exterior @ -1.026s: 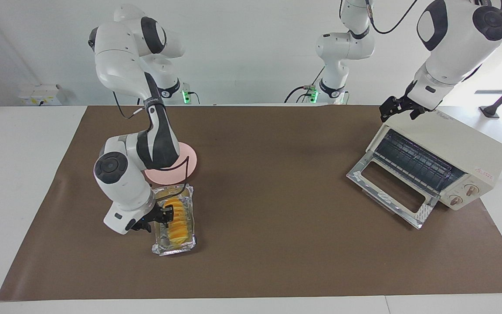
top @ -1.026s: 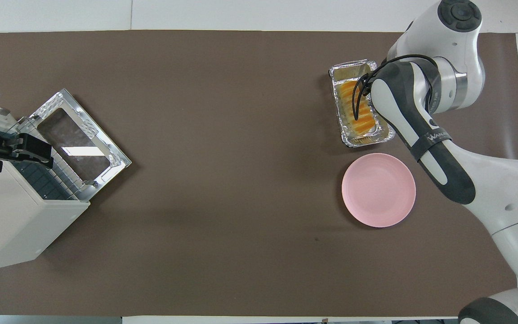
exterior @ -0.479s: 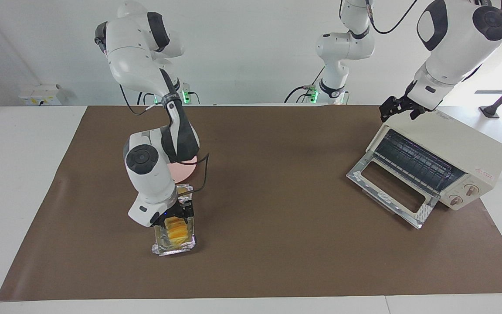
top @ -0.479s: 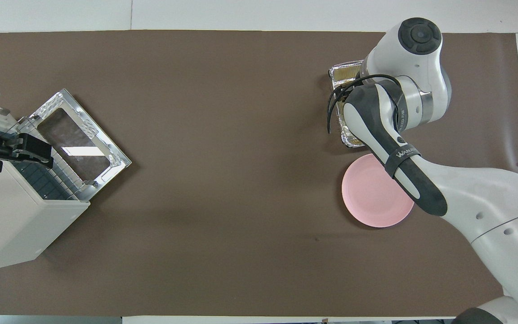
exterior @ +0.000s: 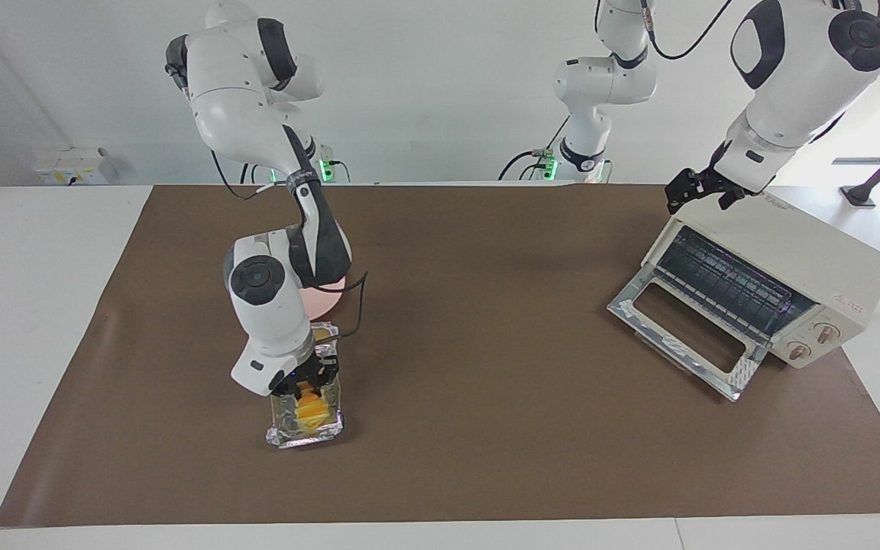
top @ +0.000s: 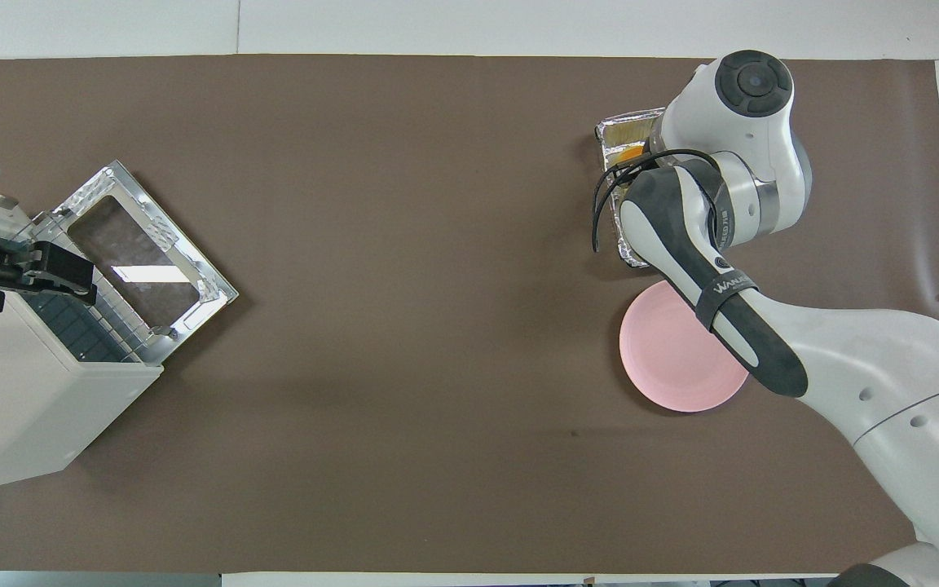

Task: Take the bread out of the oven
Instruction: 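Tip the bread rolls from the foil tray onto the pink plate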

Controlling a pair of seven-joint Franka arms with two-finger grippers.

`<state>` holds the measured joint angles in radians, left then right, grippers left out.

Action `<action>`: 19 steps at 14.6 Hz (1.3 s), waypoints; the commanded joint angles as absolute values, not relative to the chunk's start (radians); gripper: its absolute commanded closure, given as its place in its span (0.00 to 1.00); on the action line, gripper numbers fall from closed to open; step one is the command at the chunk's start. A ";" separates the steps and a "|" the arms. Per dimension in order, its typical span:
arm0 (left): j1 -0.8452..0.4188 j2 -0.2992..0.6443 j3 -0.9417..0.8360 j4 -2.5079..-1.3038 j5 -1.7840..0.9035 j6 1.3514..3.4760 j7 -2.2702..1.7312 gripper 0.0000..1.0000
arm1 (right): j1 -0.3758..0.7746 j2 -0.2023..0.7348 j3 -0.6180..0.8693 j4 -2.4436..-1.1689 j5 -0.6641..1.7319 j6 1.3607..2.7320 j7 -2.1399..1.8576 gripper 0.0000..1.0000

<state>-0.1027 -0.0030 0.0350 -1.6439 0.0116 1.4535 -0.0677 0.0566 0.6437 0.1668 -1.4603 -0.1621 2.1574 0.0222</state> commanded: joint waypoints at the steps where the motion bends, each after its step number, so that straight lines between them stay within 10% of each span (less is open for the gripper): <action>1: -0.107 -0.026 0.040 -1.658 0.014 1.440 -0.071 0.00 | 0.041 0.603 0.176 -1.483 -0.183 2.106 0.026 1.00; 9: -0.107 -0.026 0.040 -1.658 0.014 1.440 -0.071 0.00 | 0.048 0.318 0.186 -1.579 -0.068 1.778 0.038 1.00; 15: -0.107 -0.026 0.040 -1.658 0.014 1.440 -0.071 0.00 | 0.025 -0.119 0.186 -2.193 0.063 2.052 0.035 1.00; 19: -0.107 -0.026 0.040 -1.658 0.014 1.440 -0.071 0.00 | 0.028 -0.219 0.184 -2.440 0.106 2.270 0.006 1.00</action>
